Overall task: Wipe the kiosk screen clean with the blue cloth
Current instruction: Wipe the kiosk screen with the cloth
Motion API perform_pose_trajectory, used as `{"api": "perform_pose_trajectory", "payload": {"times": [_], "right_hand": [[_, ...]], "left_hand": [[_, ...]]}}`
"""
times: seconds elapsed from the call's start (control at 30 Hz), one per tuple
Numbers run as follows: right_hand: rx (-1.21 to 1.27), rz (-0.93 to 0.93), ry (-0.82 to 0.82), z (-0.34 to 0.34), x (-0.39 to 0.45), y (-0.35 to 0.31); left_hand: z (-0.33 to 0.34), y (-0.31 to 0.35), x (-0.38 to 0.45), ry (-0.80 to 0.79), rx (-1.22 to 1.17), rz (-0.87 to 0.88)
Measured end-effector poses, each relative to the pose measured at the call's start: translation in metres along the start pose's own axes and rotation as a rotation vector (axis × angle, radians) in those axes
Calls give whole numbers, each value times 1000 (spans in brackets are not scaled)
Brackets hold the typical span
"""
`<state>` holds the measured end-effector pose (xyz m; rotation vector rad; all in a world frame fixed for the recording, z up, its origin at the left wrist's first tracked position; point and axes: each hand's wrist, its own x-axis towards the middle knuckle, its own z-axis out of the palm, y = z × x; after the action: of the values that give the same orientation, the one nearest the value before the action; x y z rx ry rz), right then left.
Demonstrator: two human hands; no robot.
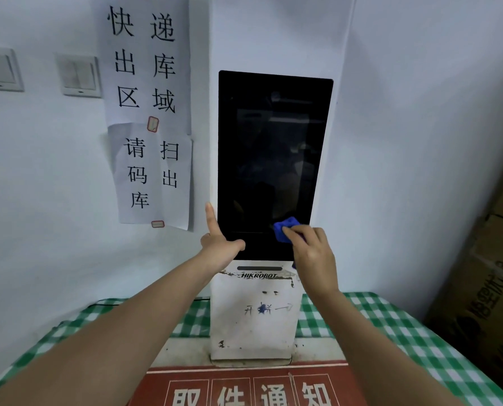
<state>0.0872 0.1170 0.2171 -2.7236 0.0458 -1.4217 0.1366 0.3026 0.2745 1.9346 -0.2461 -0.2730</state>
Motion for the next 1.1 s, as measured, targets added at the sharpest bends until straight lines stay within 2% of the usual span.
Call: {"api": "perform_pose_trajectory", "payload": {"times": [0.2, 0.3, 0.47, 0.53, 0.7, 0.77, 0.87, 1.0, 1.1], "right_hand": [[-39, -191, -255, 9, -36, -2], [-23, -195, -213, 0, -24, -1], [10, 3, 8, -4, 11, -13], [7, -24, -16, 3, 5, -16], [-32, -186, -227, 17, -22, -14], [-35, -241, -255, 11, -21, -12], [-1, -222, -166, -2, -5, -15], [7, -53, 21, -4, 22, -28], [8, -71, 15, 11, 14, -34]], "left_hand": [[-2, 1, -1, -6, 18, 15], [-3, 1, -3, -21, 26, 14], [-5, 3, -4, -23, 41, 11], [-6, 1, -4, -22, 40, 16], [-8, -1, -2, -22, 34, 44], [-8, -1, -4, -32, 42, 44], [-9, -1, -6, -45, 49, 36], [-9, 2, -5, -42, 40, 32], [-9, 1, -6, -49, 50, 30]]}}
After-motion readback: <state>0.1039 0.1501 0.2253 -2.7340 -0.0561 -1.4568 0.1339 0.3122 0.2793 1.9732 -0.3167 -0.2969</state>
